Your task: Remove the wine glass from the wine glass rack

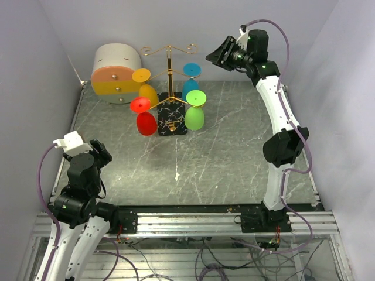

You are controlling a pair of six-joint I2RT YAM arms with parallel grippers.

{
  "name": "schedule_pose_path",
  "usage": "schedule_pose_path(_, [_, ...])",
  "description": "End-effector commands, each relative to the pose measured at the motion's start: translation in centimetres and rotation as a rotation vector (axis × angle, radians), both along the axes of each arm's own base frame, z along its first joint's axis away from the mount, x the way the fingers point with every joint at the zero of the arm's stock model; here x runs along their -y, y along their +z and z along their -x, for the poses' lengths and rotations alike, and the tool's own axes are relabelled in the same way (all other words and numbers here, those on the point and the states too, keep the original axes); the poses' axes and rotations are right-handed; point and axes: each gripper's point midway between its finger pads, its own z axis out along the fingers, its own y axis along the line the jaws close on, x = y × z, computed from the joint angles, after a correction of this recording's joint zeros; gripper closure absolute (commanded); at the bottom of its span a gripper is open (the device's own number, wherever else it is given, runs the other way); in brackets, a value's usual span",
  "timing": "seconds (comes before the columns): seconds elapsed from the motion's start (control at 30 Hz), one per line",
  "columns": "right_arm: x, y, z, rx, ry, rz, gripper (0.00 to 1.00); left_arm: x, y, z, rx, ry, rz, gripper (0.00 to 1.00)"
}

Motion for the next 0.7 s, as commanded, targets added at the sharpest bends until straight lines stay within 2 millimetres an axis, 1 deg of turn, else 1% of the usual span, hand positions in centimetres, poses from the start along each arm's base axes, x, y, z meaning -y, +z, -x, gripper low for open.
schedule_pose_path(0.0, [-1.2,-0.1,0.3,0.005,0.044,0.003,0.54,-0.1,0.6,0.0,0.013,0.010,0.006,0.31])
schedule_pose_path(0.2, [-1.6,-2.0,0.2,-0.033,0.044,0.028,0.59,-0.2,0.5,0.0,0.006,0.018,0.005,0.31])
schedule_pose_path(0.27, [-1.8,-2.4,0.2,-0.037,0.049,0.031,0.61,-0.1,0.5,0.0,0.007,0.016,0.007,0.31])
schedule_pose_path(0.57, [-2.5,-4.4,-0.5,-0.059,0.066,0.047,0.62,-0.2,0.5,0.0,0.005,0.022,0.008,0.31])
schedule_pose_path(0.67, [-2.8,-4.8,-0.6,-0.059,0.074,0.045,0.63,-0.3,0.4,-0.1,0.004,0.026,0.007,0.31])
